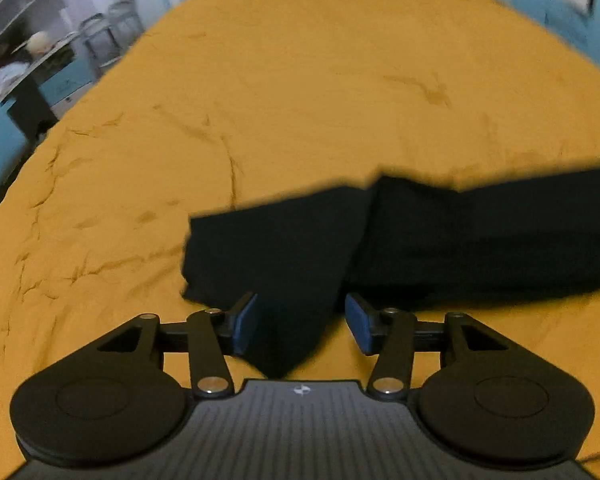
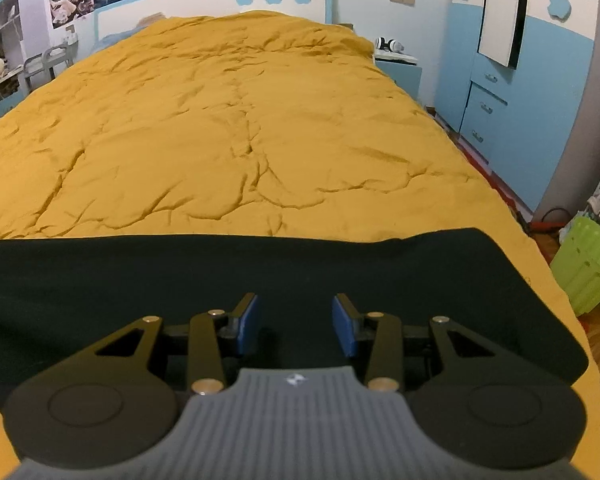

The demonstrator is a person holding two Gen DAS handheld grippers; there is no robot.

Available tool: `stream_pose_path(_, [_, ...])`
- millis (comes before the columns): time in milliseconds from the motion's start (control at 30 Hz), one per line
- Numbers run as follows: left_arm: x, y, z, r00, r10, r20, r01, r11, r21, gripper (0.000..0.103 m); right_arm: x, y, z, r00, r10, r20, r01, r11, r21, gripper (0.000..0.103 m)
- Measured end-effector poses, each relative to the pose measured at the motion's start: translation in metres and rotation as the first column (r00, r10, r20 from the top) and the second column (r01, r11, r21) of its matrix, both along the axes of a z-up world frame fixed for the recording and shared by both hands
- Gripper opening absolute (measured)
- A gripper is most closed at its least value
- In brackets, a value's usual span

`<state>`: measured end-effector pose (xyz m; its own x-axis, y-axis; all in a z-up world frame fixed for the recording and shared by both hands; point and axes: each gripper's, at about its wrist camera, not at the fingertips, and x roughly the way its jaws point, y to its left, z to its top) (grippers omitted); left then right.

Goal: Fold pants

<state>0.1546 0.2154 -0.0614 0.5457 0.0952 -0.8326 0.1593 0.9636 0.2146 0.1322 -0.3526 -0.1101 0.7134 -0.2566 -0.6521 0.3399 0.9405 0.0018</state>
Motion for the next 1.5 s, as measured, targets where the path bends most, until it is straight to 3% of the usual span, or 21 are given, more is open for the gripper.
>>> stream_pose_path(33, [0.0,-0.003,-0.01,1.0,0.005,-0.014,-0.005,0.999,0.033,0.059,-0.001,0.0,0.0,1.0,-0.003,0.0,0.003,1.0,0.003,0.038])
stream_pose_path(67, [0.001,-0.005,-0.018,1.0,0.011,-0.022,-0.009,0.998,0.066,0.05,-0.002,0.0,0.0,1.0,-0.007,-0.001,0.007,1.0,0.006,0.038])
stream_pose_path(100, [0.002,-0.006,-0.023,1.0,0.021,-0.02,-0.019,0.995,0.099,0.019,-0.003,0.001,0.0,1.0,-0.011,-0.001,0.011,1.0,0.006,0.038])
stream_pose_path(133, [0.003,-0.006,-0.024,0.999,0.033,-0.014,-0.031,0.994,0.108,0.008,-0.004,0.001,0.001,1.0,-0.015,-0.002,0.015,1.0,0.005,0.038])
stream_pose_path(200, [0.005,0.002,-0.011,0.998,0.056,0.029,-0.057,0.998,0.032,0.003,-0.006,0.001,0.002,1.0,-0.019,-0.003,0.019,1.0,-0.002,0.038])
stream_pose_path(300, [0.008,0.026,0.015,0.989,0.107,0.103,-0.105,0.994,-0.024,0.002,-0.006,-0.002,0.004,1.0,-0.025,-0.009,0.025,1.0,-0.018,0.038])
stream_pose_path(400, [0.033,0.044,0.029,0.982,0.159,0.105,-0.153,0.986,-0.058,0.002,-0.004,-0.005,0.002,0.999,-0.04,-0.014,0.04,0.999,-0.015,0.038])
stream_pose_path(633, [0.096,0.078,0.01,0.945,0.317,0.085,-0.308,0.946,-0.102,0.005,0.003,-0.003,-0.003,0.999,-0.03,-0.038,0.029,0.999,-0.029,0.038])
stream_pose_path(667, [0.101,0.081,0.004,0.936,0.344,0.078,-0.337,0.937,-0.093,0.014,0.003,-0.003,-0.003,0.999,-0.031,-0.041,0.029,0.999,-0.032,0.038])
stream_pose_path(800, [0.094,0.096,-0.004,0.888,0.451,0.089,-0.441,0.891,-0.112,0.032,0.0,-0.005,-0.002,0.998,-0.039,-0.047,0.037,0.998,-0.044,0.038])
stream_pose_path(933, [0.056,0.117,0.014,0.821,0.562,0.094,-0.519,0.806,-0.283,0.051,-0.005,-0.009,0.0,0.998,-0.05,-0.034,0.048,0.998,-0.045,0.038])
stream_pose_path(1067, [0.015,0.135,0.011,0.783,0.621,-0.027,-0.556,0.681,-0.477,0.054,-0.012,-0.01,0.001,0.999,-0.049,-0.008,0.048,0.998,-0.043,0.038])
stream_pose_path(1200, [-0.005,0.15,-0.02,0.718,0.684,-0.127,-0.603,0.521,-0.603,0.054,-0.023,-0.023,0.009,0.997,-0.074,0.03,0.074,0.997,-0.01,0.038])
stream_pose_path(1300, [-0.008,0.155,-0.047,0.662,0.722,-0.201,-0.621,0.378,-0.687,0.054,-0.036,-0.05,0.021,0.989,-0.128,0.067,0.122,0.989,0.082,0.043])
stream_pose_path(1333, [-0.008,0.155,-0.054,0.648,0.732,-0.211,-0.619,0.345,-0.706,0.054,-0.042,-0.062,0.025,0.986,-0.144,0.078,0.134,0.984,0.12,0.046])
stream_pose_path(1433, [-0.003,0.151,-0.067,0.613,0.767,-0.189,-0.619,0.318,-0.718,0.052,-0.054,-0.1,0.039,0.979,-0.186,0.089,0.164,0.964,0.207,0.052])
stream_pose_path(1500, [0.0,0.151,-0.071,0.596,0.782,-0.181,-0.621,0.306,-0.722,0.038,-0.057,-0.131,0.044,0.978,-0.193,0.081,0.168,0.953,0.252,0.055])
